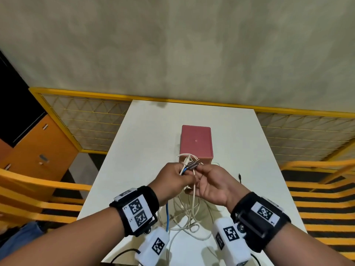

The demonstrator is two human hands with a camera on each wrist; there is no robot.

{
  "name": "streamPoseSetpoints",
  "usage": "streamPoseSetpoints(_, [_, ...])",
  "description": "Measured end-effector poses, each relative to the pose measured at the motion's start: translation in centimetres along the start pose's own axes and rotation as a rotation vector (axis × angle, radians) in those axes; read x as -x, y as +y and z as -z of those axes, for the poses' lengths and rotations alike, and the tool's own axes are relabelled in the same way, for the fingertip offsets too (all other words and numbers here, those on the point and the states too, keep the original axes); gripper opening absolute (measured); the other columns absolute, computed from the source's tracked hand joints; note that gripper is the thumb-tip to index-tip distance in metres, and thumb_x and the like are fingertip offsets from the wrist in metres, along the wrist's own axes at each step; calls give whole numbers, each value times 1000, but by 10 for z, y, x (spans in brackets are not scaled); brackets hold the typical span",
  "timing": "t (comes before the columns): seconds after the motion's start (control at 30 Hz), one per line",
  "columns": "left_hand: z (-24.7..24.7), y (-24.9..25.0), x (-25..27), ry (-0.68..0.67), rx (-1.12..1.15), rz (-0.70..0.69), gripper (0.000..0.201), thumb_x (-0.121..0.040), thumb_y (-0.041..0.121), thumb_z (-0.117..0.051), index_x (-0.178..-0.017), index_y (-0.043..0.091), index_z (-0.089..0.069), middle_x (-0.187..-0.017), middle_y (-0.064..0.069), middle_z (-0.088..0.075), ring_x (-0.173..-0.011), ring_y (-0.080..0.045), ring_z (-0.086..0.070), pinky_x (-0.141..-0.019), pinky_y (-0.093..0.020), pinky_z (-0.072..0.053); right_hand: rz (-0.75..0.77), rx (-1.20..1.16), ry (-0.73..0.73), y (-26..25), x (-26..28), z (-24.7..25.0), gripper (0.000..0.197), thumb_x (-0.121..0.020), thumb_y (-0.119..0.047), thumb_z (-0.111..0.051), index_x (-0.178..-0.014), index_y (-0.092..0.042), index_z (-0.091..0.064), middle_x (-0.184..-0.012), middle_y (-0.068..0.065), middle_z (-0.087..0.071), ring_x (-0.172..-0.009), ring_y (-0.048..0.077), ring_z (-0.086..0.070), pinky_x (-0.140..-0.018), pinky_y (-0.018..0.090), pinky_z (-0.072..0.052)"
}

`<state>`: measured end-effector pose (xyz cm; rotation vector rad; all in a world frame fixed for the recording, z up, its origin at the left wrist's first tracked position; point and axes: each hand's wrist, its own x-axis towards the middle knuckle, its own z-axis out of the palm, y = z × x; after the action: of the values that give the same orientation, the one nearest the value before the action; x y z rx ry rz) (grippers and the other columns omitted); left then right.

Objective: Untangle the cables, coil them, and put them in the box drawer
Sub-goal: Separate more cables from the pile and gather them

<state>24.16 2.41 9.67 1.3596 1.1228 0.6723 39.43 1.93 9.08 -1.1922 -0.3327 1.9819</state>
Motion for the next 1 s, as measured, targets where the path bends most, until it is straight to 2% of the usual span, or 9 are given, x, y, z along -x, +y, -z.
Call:
streamPoseSetpoints(0.1, [2, -4, 6, -77, -39, -37, 16, -80, 6, -70, -68, 12, -62, -68, -7, -60, -63, -13, -55, -64, -27, -49, -42, 55, -37, -2, 5, 2, 21, -86, -16, -53, -92, -8, -72, -75, 6, -71, -60, 19, -65, -76, 39, -51])
streamPoseSetpoints(0.2, [6, -5, 13, -166, -149, -94, 12, -76, 13, -69, -67, 19, -64, -71, 1, -60, -67, -11, -54, -70, -32, -47, -70, 83, -81, -2, 11, -2, 18, -75, -10, -57, -73, -8, -75, -75, 8, -67, -62, 18, -60, -65, 31, -54])
streamPoseSetpoints(0.27, [11, -5, 17, -188, -210, -106, 20, -79, 12, -69, -63, 23, -63, -73, -1, -62, -71, -12, -56, -71, -35, -47, -52, 34, -74, -6, 11, -3, 18, -77, -6, -56, -78, -5, -73, -79, 11, -71, -69, 22, -65, -64, 33, -57])
streamPoseSetpoints(0.33, [17, -4, 24, -223, -215, -82, 28, -82, 11, -72, -60, 26, -63, -66, 7, -60, -64, -8, -53, -66, -26, -43, -26, 2, -32, -12, 9, -5, 12, -83, -4, -55, -85, -7, -66, -81, 7, -71, -76, 22, -70, -69, 39, -57])
streamPoseSetpoints(0.47, [27, 0, 39, -342, -211, -35, 26, -83, 4, -68, -66, 23, -65, -66, 10, -65, -64, -8, -58, -66, -24, -45, 11, -60, 60, -19, 1, -4, 24, -97, -9, -48, -75, -8, -59, -62, 3, -64, -59, 15, -71, -56, 33, -60])
streamPoseSetpoints(0.67, [52, 1, 63, -510, -283, 51, 14, -81, 12, -73, -71, 17, -64, -70, 4, -61, -67, -10, -54, -69, -28, -41, -10, -123, 68, -24, 1, 1, 33, -102, -11, -43, -73, -3, -57, -55, 7, -63, -51, 18, -69, -56, 37, -60])
streamPoseSetpoints(0.77, [53, 6, 72, -751, -425, 93, 14, -83, 15, -70, -70, 18, -65, -60, 14, -58, -58, -4, -49, -63, -26, -40, 22, -214, 71, -29, 0, 8, 31, -101, -8, -43, -75, -2, -57, -58, 10, -62, -52, 19, -67, -54, 41, -62])
streamPoseSetpoints(0.83, [41, 3, 78, -908, -587, 59, 18, -87, 21, -66, -72, 14, -61, -58, 7, -51, -54, -1, -42, -59, -26, -35, 67, -287, 130, -42, 1, 18, 28, -102, -10, -42, -78, -3, -54, -57, 11, -63, -51, 20, -69, -49, 42, -60])
streamPoseSetpoints(1.0, [38, -13, 60, -612, -386, 125, 20, -83, 29, -77, -81, 10, -71, -71, 9, -68, -74, -8, -65, -72, -34, -47, -8, 258, 41, -33, 20, 17, 11, -99, -22, -54, -95, -15, -61, -93, 10, -72, -91, 25, -71, -67, 41, -58])
